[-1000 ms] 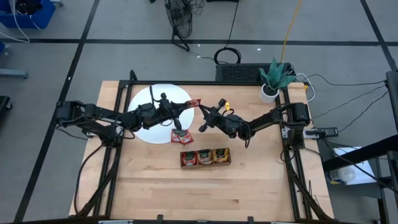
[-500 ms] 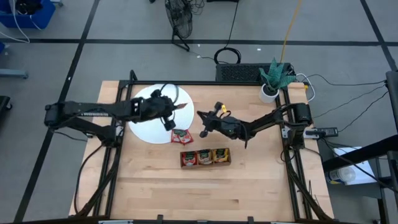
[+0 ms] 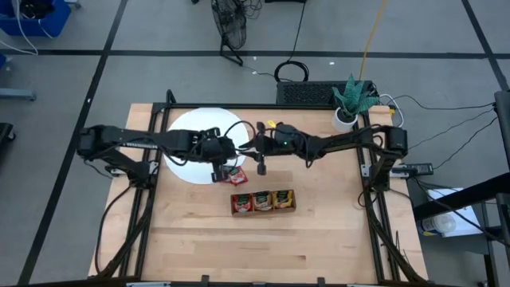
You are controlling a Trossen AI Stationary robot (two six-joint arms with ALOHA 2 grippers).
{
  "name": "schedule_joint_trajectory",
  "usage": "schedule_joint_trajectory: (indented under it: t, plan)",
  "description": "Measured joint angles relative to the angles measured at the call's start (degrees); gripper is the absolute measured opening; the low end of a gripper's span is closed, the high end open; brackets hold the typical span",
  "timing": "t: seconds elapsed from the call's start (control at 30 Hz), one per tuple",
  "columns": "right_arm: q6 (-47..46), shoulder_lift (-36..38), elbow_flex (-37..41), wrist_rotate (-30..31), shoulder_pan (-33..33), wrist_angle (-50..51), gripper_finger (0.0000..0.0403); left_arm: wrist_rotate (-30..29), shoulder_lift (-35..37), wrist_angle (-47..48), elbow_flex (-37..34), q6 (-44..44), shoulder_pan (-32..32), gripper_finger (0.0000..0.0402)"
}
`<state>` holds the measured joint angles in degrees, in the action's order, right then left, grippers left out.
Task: Pick & Place Tea
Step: Put the top red tea bag into the left section of the wooden organizer
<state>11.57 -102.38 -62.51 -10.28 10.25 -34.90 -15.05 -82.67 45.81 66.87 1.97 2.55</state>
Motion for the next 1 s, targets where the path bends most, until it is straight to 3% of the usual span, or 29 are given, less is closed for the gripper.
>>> schedule_joint_trajectory:
  t: [0.2,0.4,0.7,1.0]
  plan:
    - [-2.01,-1.36,-0.43,-0.55,-0.25,0.58,0.0151,0.00,-0.01,-0.90,0.11,-0.20,-0.55,0.0001]
    - [-4.68,-5.57,-1.36,-2.40,-0.19,-1.89,0.0162,0.02,-0.13,-1.35,0.09,-0.34,-0.50,0.0001]
    - [-5.13,-6.83,-2.64,-3.41,-0.23,-4.34,0.0116,0.07,-0.15,-2.02,0.09,-0.30,-0.50,0.0001]
    - [-2.61,-6.85,-2.64,-3.48,-0.19,-3.90,0.0008,1.16,-0.15,-2.84,0.09,-0.05,-0.50,0.0004]
